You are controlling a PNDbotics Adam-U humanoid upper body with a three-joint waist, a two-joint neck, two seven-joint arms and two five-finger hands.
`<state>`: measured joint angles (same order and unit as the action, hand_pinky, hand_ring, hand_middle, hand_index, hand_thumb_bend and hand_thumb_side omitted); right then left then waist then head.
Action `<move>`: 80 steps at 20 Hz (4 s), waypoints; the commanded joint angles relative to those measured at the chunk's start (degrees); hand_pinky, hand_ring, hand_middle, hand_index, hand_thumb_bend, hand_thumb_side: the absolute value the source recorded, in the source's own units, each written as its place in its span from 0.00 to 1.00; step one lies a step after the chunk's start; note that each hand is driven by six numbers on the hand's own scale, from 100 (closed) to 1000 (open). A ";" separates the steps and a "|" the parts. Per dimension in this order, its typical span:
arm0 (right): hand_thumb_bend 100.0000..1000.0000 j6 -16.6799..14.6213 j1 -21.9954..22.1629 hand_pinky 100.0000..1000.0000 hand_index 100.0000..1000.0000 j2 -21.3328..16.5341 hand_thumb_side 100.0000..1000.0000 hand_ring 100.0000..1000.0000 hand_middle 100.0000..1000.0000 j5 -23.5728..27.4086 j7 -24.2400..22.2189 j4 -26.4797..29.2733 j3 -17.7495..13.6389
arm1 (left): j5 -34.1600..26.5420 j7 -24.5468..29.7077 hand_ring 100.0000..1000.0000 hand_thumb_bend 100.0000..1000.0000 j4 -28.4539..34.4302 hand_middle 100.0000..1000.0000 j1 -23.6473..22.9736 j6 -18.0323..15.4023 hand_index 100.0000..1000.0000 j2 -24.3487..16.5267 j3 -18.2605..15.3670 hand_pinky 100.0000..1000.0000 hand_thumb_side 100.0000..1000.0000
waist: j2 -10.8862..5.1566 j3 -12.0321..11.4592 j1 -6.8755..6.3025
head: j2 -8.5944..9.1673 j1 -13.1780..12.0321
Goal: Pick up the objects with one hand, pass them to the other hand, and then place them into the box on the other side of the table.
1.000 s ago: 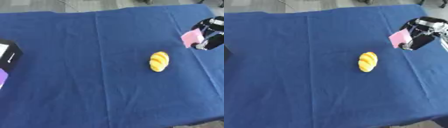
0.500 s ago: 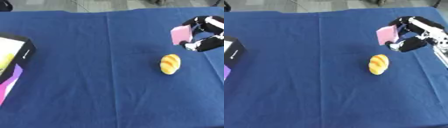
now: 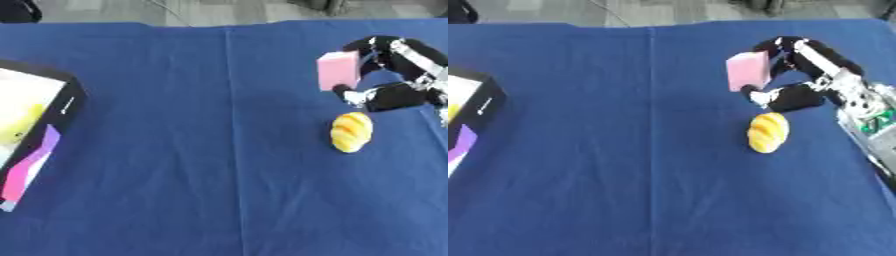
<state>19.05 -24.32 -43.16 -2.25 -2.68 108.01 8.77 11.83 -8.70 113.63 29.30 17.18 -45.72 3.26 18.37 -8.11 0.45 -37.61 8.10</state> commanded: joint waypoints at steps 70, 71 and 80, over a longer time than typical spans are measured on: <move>0.00 -24.51 -6.82 0.75 0.61 15.55 0.00 0.55 0.46 -39.86 35.43 6.58 23.69 | 20.57 50.91 0.80 0.55 0.96 0.79 31.53 11.11 0.92 11.38 25.32 0.85 0.30 | -2.98 -1.33 -1.54 | -0.30 -6.00; 0.00 -24.71 -7.04 0.75 0.61 15.67 0.00 0.55 0.46 -39.82 35.47 6.58 23.73 | 20.50 50.37 0.80 0.56 0.96 0.79 31.64 11.32 0.92 11.56 25.45 0.85 0.30 | -2.98 -1.32 -1.55 | -0.24 -6.06; 0.00 -26.65 -8.60 0.75 0.61 16.41 0.00 0.55 0.46 -39.46 35.44 6.58 24.40 | 18.78 43.64 0.77 0.59 0.96 0.75 31.96 13.83 0.85 12.64 26.16 0.83 0.25 | -2.87 -1.31 -1.60 | -1.01 -4.89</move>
<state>-7.23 -31.99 -26.83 -42.05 32.73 113.37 33.28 31.17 35.56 113.96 60.09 30.35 -32.74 29.75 16.34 -9.44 -1.04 -38.68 2.89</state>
